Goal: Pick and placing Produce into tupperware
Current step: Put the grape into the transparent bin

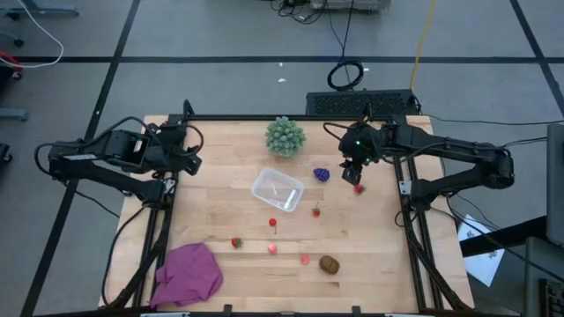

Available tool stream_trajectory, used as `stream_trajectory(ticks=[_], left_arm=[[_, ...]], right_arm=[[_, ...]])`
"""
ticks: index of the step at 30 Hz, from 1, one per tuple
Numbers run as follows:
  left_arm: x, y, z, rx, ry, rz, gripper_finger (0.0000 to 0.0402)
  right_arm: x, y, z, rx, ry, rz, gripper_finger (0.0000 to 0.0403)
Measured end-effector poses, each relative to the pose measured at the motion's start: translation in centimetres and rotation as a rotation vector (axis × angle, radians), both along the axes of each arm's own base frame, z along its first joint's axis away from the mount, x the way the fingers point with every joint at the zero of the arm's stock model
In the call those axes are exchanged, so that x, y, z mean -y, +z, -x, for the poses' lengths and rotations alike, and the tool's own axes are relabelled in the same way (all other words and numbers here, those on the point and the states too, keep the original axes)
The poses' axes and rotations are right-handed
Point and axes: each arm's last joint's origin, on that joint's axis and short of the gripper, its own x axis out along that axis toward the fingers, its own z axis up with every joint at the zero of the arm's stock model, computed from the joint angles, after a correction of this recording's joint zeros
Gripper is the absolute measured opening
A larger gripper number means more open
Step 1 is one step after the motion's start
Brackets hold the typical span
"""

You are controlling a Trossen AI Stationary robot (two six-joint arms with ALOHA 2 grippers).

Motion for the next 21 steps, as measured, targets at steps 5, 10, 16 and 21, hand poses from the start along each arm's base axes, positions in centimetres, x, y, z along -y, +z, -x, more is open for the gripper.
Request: stream_trajectory(ticks=[5, 10, 16, 21], left_arm=[[0.0, 0.1, -0.1, 0.014, -0.005, -0.001, 0.0257], [0.0, 0.2, -0.3, 0.022, -0.025, -0.011, 0.0257], [0.0, 0.2, -0.3, 0.008, -0.041, -0.008, 0.0257], [0.1, 0.2, -0.3, -0.009, -0.06, -0.015, 0.0257]], right_arm=[[0.3, -1.3, 0.1, -0.043, -0.016, -0.014, 0.0157], [0.8, -1.6, -1.4, 0.036, -0.015, 0.008, 0.0191], [1.5, -2.8, -3.7, 0.066, -0.015, 0.018, 0.0262], [2.0, -5.4, -5.4, -0.015, -0.008, -0.004, 0.0306]])
